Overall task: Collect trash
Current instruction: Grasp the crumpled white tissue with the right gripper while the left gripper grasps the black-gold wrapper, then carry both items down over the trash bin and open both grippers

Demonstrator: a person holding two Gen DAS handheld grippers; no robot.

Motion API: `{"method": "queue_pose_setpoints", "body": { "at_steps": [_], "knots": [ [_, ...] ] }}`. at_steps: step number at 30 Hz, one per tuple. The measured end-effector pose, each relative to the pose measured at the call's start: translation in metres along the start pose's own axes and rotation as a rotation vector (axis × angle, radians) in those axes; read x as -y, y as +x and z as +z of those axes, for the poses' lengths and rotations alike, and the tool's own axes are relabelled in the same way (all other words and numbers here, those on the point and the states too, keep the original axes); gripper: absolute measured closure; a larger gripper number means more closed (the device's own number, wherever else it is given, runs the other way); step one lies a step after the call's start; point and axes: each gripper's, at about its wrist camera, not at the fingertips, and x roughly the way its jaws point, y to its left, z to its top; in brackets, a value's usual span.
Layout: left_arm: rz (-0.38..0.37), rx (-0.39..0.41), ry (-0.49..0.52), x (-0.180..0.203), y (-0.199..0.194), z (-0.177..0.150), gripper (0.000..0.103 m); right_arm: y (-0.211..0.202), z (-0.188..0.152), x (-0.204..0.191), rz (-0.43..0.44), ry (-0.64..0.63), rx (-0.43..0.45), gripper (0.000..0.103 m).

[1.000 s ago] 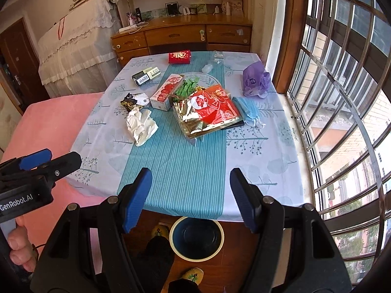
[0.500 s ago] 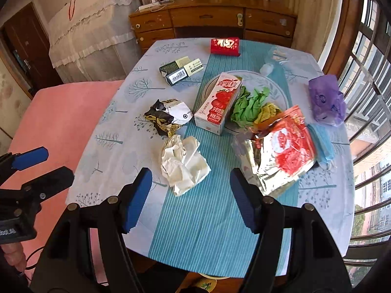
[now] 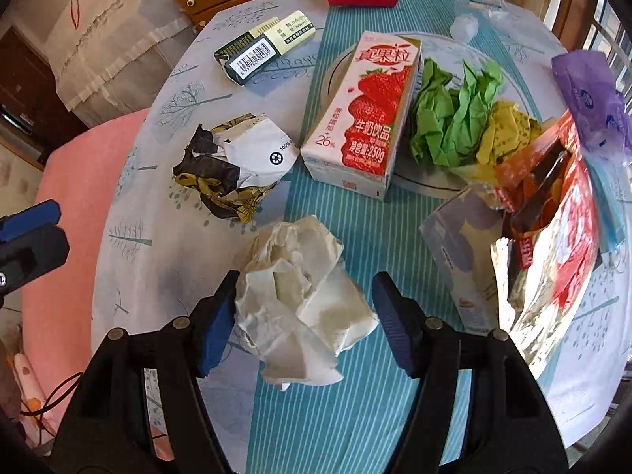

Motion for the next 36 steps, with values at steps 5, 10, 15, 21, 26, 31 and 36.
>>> {"method": "queue_pose_setpoints", "body": {
  "at_steps": [5,10,15,21,26,31,36],
  "knots": [
    [-0.059,-0.032,0.052,0.014,0.03,0.035,0.019,0.003,-0.004,0.009,0.034,0.057,-0.006,0.037],
    [-0.083,-0.077,0.096,0.027,0.065,0.062,0.019,0.005,-0.009,0.018,0.065,0.111,-0.026,0.036],
    [-0.093,-0.144,0.112,0.033,0.103,0.077,0.021,0.004,-0.013,0.019,0.076,0.133,-0.023,0.036],
    [-0.091,-0.197,0.129,0.041,0.135,0.068,0.041,0.006,-0.013,0.014,0.071,0.106,-0.028,0.041],
    [-0.084,-0.114,0.164,0.049,0.131,0.053,0.049,0.006,-0.006,0.001,0.044,0.049,-0.048,0.053],
    [-0.085,-0.04,0.128,0.052,0.119,0.029,0.053,0.001,-0.005,-0.01,-0.003,-0.009,-0.042,0.059],
    [-0.068,0.032,0.058,0.047,0.095,0.007,0.054,-0.001,-0.003,-0.029,-0.059,-0.092,-0.029,0.063]
  ]
}}
